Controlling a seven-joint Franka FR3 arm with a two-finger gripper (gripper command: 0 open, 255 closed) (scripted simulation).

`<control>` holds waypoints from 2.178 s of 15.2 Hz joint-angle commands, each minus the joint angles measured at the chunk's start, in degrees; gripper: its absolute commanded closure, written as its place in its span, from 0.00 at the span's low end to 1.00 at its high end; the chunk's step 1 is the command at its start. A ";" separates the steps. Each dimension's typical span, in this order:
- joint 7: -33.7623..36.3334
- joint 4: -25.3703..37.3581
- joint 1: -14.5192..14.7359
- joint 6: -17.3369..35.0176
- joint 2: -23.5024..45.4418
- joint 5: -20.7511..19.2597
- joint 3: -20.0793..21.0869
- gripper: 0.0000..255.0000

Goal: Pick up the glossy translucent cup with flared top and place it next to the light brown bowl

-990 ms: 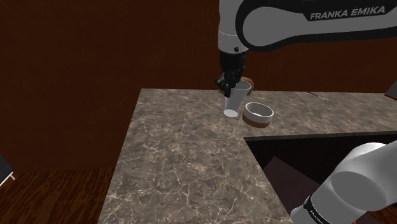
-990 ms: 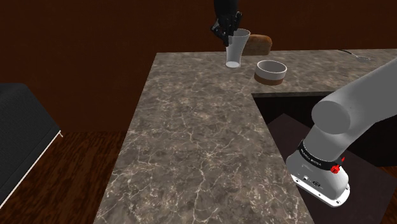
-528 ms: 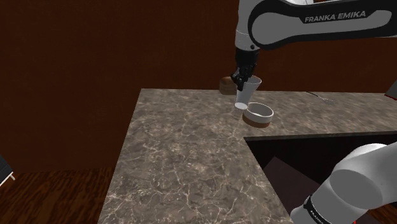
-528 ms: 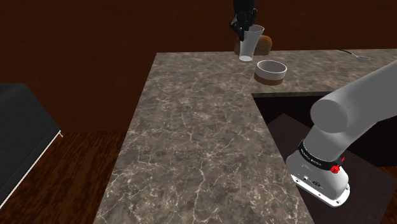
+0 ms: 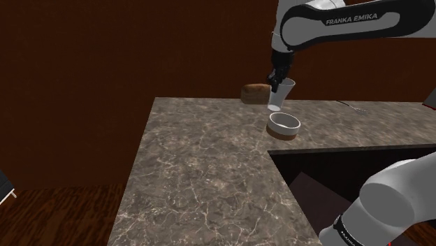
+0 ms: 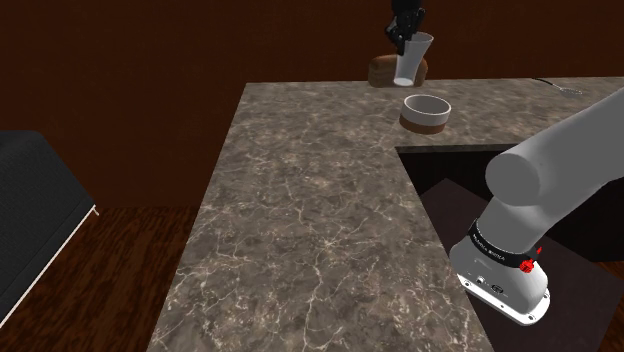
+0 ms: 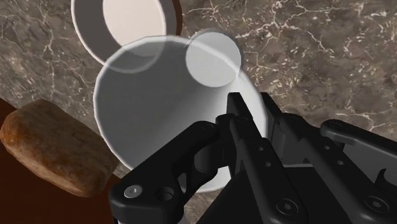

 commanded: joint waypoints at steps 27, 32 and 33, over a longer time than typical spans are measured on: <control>-33.78 37.51 -14.29 5.28 35.54 3.58 -19.84 1.00; -34.38 36.70 -15.01 7.89 37.23 3.99 -20.06 1.00; -34.26 35.93 -15.01 8.65 37.23 3.94 -20.06 1.00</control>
